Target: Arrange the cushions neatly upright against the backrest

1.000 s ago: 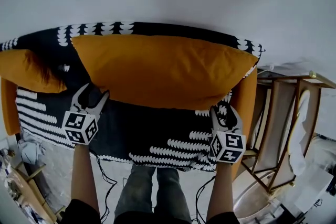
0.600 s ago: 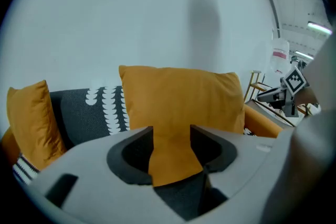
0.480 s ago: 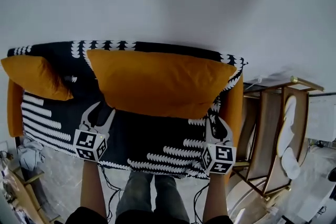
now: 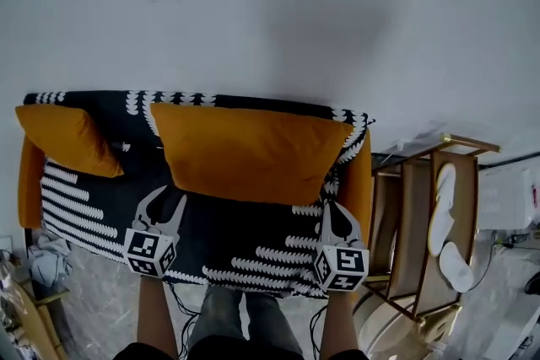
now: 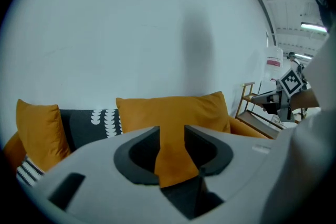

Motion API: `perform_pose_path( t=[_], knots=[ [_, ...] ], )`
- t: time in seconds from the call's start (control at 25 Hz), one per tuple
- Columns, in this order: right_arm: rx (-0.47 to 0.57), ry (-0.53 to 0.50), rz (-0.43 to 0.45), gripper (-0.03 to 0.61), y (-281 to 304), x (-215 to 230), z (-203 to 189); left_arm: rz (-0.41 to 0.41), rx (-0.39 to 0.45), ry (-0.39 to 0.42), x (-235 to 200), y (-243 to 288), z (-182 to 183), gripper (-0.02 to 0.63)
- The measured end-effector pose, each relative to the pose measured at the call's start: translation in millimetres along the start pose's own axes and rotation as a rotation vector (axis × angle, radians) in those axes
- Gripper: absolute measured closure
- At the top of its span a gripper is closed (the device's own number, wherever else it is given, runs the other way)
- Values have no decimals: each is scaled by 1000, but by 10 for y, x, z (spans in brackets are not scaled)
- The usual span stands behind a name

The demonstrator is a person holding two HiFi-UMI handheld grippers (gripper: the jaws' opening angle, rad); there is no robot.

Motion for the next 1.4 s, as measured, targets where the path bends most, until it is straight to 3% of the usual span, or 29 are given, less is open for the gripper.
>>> perform_pose_path(
  t=[0.48,0.72,1.0,1.24,1.4],
  knots=[
    [86,-6,49,565,-529,-188,419,29,76,26,346,-584,425,569],
    [139,-70,60,565,-792,-339,664,41,105,28,441,-815,579,605],
    [175,-46,99,565,-1094,-383,857,55,151,43,614,-1151,800,615],
    [218,-131,99,566,-1412,-511,1057,79,196,52,732,-1485,974,615],
    [251,-106,127,566,-1572,-541,1156,95,230,64,762,-1710,1095,615]
  ],
)
Point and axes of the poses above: the fingertips, and each gripper's own axes: y forward along the fingers, x to its right, z out of its top, the point moved 3 cm from there along -y, backward along the fingers, and after that the axes turned 15 degrees about -x, right-handed, at the moved point
